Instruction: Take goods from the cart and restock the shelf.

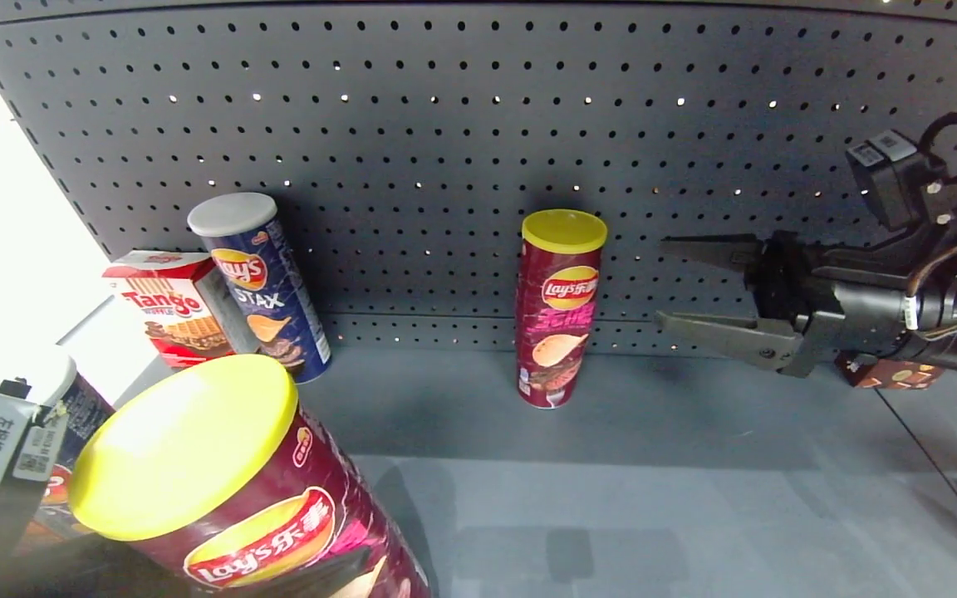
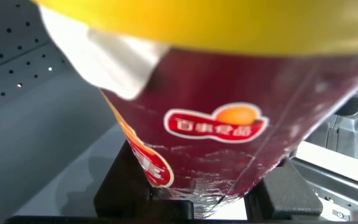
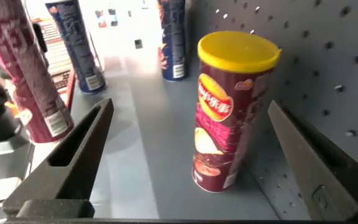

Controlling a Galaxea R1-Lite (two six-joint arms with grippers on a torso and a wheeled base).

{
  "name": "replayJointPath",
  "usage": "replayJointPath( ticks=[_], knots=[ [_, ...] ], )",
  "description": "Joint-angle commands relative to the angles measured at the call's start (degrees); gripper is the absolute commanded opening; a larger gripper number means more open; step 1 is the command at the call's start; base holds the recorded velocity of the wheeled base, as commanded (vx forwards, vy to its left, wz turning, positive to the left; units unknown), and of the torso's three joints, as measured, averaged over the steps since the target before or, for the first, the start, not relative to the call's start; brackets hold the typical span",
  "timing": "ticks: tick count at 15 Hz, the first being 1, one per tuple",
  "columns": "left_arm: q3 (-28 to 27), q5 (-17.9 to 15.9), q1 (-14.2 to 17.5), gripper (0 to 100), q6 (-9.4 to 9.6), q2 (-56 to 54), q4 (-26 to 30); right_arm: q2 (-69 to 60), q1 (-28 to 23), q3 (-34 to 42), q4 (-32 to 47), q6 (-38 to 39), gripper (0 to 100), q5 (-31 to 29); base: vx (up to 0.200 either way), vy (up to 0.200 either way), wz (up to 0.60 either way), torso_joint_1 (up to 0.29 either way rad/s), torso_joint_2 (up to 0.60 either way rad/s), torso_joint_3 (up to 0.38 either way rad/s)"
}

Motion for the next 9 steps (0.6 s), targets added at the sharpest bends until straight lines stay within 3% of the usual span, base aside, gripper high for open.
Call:
replayJointPath(
  ticks=[1, 9],
  knots=[
    [-0.5, 0.0, 0.0, 0, -0.05, 0.0, 0.0, 3.8, 0.0, 0.0, -1.5, 0.0, 100, 0.3, 0.0, 0.0, 0.0, 0.0, 0.0, 0.0],
    [-1.6, 0.0, 1.3, 0, -0.75, 0.6, 0.0, 13.5, -0.2, -3.7, -1.9, -3.2, 100, 0.4, 0.0, 0.0, 0.0, 0.0, 0.0, 0.0]
  ],
)
